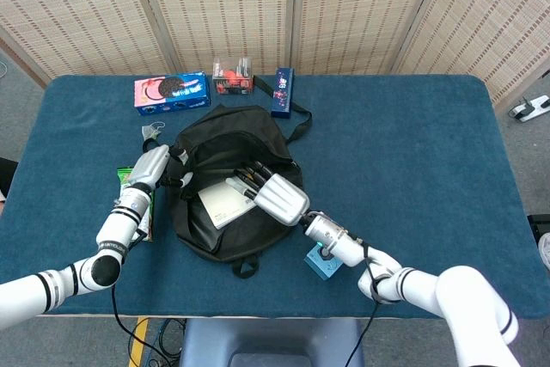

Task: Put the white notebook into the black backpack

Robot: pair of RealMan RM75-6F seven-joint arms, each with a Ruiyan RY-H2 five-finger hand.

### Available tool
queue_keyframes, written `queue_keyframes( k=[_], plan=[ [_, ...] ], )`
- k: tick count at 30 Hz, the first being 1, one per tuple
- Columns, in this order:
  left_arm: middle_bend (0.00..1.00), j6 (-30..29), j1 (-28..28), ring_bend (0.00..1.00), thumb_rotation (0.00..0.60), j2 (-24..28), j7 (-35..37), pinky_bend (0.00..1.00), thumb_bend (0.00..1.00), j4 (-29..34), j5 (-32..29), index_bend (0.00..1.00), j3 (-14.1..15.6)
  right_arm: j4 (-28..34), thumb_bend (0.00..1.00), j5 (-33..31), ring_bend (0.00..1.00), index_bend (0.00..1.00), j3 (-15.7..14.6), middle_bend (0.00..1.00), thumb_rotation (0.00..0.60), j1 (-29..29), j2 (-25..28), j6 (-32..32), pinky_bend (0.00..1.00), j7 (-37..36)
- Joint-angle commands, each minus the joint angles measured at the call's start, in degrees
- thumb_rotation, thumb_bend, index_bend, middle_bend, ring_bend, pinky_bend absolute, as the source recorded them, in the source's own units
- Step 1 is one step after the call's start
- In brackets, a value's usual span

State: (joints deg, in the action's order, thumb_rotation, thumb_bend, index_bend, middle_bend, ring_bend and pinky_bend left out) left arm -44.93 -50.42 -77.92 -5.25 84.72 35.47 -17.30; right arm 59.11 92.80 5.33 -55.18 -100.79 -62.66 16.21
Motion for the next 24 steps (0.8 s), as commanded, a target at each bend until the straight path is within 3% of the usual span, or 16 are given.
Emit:
queue_keyframes(
  k=[1, 5, 11, 16, 19, 24],
  plan=[
    [0.36, 0.2, 0.5, 0.31, 0.600, 1.4, -0.5, 0.15, 0.47, 2.4, 1.1, 0.56, 0.9, 14.3, 0.00, -1.5, 0.00, 0.00, -0.3, 0.10, 0.600, 5.2, 11.5, -3.4, 0.00, 2.0],
    [0.28, -0.3, 1.2, 0.26, 0.600, 3.5, -1.1, 0.15, 0.33, 6.1, 3.3, 0.34, 1.9, 23.0, 0.00, -2.8, 0.00, 0.00, -0.5, 0.11, 0.600, 8.1, 18.3, -4.8, 0.00, 2.1],
    [0.21, -0.5, 3.4, 0.21, 0.600, 7.0, 0.7, 0.15, 0.25, 11.3, 6.7, 0.18, 2.8, 33.0, 0.00, -6.0, 0.00, 0.01, -0.9, 0.12, 0.600, 12.2, 26.7, -5.4, 0.00, 2.9],
    [0.20, -3.2, 6.2, 0.21, 0.600, 9.7, 2.5, 0.15, 0.23, 14.3, 11.0, 0.14, 3.4, 36.8, 0.00, -9.0, 0.00, 0.04, -0.8, 0.13, 0.600, 14.9, 31.1, -5.6, 0.00, 2.2],
    [0.20, -4.4, 7.8, 0.21, 0.600, 11.5, 3.4, 0.15, 0.23, 15.4, 12.5, 0.16, 3.8, 38.6, 0.00, -10.9, 0.01, 0.09, -0.8, 0.19, 0.600, 16.0, 33.5, -4.7, 0.00, 1.3],
    [0.20, -8.7, 11.2, 0.21, 0.600, 13.2, 4.1, 0.15, 0.23, 15.7, 14.8, 0.21, 5.0, 39.9, 0.09, -13.3, 0.14, 0.24, -0.6, 0.30, 0.600, 18.4, 36.3, -4.7, 0.24, -2.1]
  ],
)
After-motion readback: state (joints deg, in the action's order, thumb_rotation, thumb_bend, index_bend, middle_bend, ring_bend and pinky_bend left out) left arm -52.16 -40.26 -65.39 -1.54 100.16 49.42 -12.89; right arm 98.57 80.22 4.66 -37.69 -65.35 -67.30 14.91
